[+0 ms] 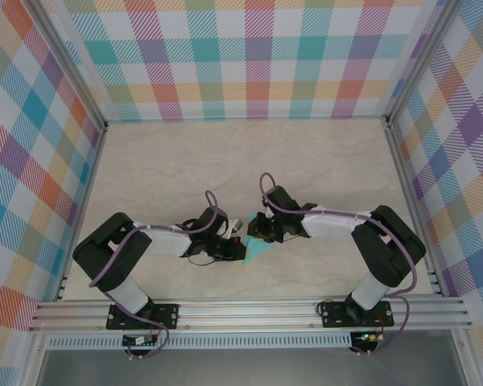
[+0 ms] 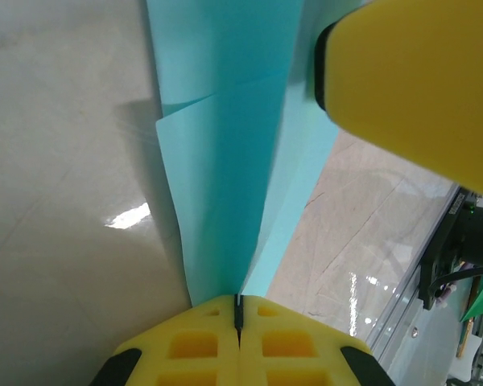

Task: Fold a paper plane with a square sheet of paper (pick it up from the middle)
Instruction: Fourth fold the wing at the center of the table.

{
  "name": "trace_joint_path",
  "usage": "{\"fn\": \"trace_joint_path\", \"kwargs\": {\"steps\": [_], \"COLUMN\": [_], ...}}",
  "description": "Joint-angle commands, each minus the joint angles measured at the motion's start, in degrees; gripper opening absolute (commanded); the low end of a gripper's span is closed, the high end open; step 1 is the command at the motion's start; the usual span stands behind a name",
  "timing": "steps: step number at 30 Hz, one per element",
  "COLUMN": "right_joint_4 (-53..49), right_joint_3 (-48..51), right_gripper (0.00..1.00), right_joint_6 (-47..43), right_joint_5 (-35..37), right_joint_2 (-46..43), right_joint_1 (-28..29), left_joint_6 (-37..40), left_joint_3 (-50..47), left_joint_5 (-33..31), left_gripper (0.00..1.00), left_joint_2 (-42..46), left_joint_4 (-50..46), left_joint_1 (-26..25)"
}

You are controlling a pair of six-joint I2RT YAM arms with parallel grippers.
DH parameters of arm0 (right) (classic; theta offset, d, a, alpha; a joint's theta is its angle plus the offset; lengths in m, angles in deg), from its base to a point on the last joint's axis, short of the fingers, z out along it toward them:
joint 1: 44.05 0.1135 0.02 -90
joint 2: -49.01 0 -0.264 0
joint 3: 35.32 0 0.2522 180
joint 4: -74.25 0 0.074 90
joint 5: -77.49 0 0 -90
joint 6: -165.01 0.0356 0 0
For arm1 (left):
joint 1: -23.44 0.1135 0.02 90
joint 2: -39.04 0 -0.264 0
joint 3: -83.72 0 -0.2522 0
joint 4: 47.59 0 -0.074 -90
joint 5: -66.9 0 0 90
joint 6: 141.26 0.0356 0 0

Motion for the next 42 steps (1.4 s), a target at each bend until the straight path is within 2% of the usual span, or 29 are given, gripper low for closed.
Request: {"fn": "trace_joint_path", "kwargs": {"steps": [1,11,22,34,42], "right_joint_4": [1.29,0.58,-0.89,0.82,2.28], "right_joint_3": [-2.01,-3.84,-5.18,-5.89,-5.87], "right_gripper": [0.23,0.24,0.24,0.24,0.26], "right_joint_6": [-0.82,-1.87,-1.96,-2.88,-2.79], "right_joint_5": [-0.82,-1.37,-0.03,-1.68,-3.46], "right_joint_2": [1.05,2.73,5.56,8.52,7.86], "right_joint_1": [0.13,-0.49,-1.36,-2.47,-2.71], "left_joint_6": [-1.41,-3.62,-3.64,-3.32,-5.37], "left_joint_3": [-1.32,-2.49,-1.57,-0.65,-1.67], "left_joint_5": [0.34,4.0,5.13,5.24,5.16], "left_gripper": [0.0,0.0,0.0,0.0,0.0], "left_joint_2": [0.68,-0.06,-2.08,-2.78,-3.02], "left_joint_4": [1.23,4.85,3.43,2.51,5.18], "left_joint_1": [1.68,4.0,5.03,5.26,5.23]}}
